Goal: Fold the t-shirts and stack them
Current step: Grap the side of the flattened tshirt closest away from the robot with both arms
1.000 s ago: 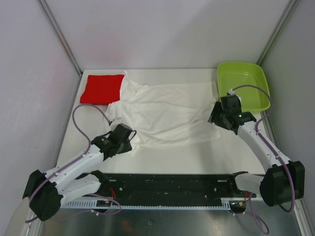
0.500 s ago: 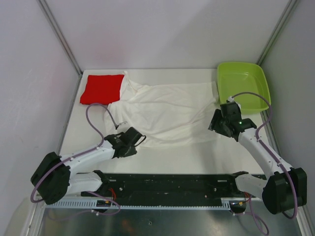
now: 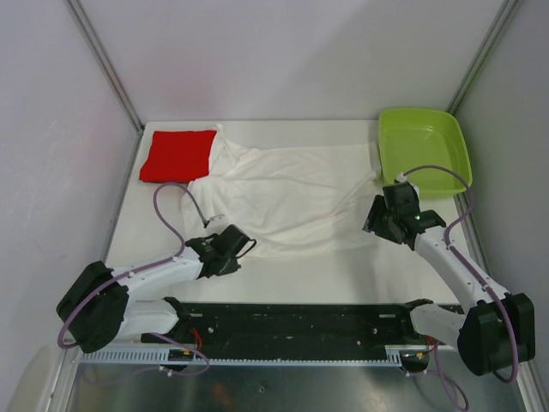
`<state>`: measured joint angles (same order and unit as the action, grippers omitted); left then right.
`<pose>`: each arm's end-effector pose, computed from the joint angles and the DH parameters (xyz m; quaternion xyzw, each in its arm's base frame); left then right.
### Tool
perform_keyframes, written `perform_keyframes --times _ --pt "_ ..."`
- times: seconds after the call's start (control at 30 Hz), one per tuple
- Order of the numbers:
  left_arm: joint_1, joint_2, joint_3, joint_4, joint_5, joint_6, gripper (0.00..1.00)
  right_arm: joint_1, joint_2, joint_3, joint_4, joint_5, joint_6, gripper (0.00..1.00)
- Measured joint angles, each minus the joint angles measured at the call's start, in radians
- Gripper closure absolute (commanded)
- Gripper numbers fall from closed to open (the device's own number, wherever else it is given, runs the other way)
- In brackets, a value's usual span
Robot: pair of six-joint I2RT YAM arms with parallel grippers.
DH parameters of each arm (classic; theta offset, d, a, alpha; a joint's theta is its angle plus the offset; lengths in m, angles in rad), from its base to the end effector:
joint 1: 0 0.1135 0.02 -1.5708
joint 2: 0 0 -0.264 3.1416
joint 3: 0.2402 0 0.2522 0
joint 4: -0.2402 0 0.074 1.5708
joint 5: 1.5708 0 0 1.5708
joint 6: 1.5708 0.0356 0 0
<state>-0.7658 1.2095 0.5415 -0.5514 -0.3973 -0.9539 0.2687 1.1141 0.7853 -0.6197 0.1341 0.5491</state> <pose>0.1486 -0.1238 0.1555 -0.1250 0.9577 -0.0031 0.2591 0.2119 0.0534 0.2393 0.1530 0.9377 0.0629 0.3056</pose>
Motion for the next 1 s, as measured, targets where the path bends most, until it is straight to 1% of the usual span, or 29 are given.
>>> perform_keyframes --times 0.07,0.13,0.27,0.37,0.47,0.53,0.6,0.73,0.9,1.0 --pt "0.0 0.0 0.0 0.005 0.0 0.001 0.96 0.002 0.0 -0.004 0.001 0.0 0.0 0.35" --pt "0.0 -0.008 0.0 0.003 -0.001 0.003 0.99 0.002 0.0 -0.008 0.003 0.0 0.0 0.35" --pt "0.006 -0.072 0.013 -0.044 -0.017 0.012 1.0 0.002 0.0 -0.024 0.007 0.002 0.0 0.34" --pt "0.037 -0.144 0.071 -0.105 -0.034 0.042 1.0 0.002 0.003 -0.04 0.013 0.008 0.0 0.35" --pt "0.119 -0.192 0.185 -0.14 -0.045 0.103 1.0 0.002 0.018 -0.051 0.023 0.008 0.001 0.35" --pt "0.18 -0.189 0.274 -0.142 -0.05 0.151 1.0 0.001 0.037 -0.053 0.032 0.009 0.001 0.35" --pt "0.229 -0.156 0.353 -0.143 -0.054 0.195 1.0 -0.002 0.051 -0.058 0.045 0.01 0.001 0.35" --pt "0.309 -0.008 0.493 -0.109 -0.049 0.275 1.0 -0.013 0.086 -0.073 0.072 0.011 0.002 0.36" --pt "0.385 0.196 0.605 -0.076 -0.017 0.339 1.0 -0.036 0.146 -0.085 0.098 0.012 0.017 0.39" --pt "0.413 0.275 0.655 -0.065 -0.001 0.363 1.0 -0.04 0.176 -0.086 0.117 0.014 0.026 0.41"
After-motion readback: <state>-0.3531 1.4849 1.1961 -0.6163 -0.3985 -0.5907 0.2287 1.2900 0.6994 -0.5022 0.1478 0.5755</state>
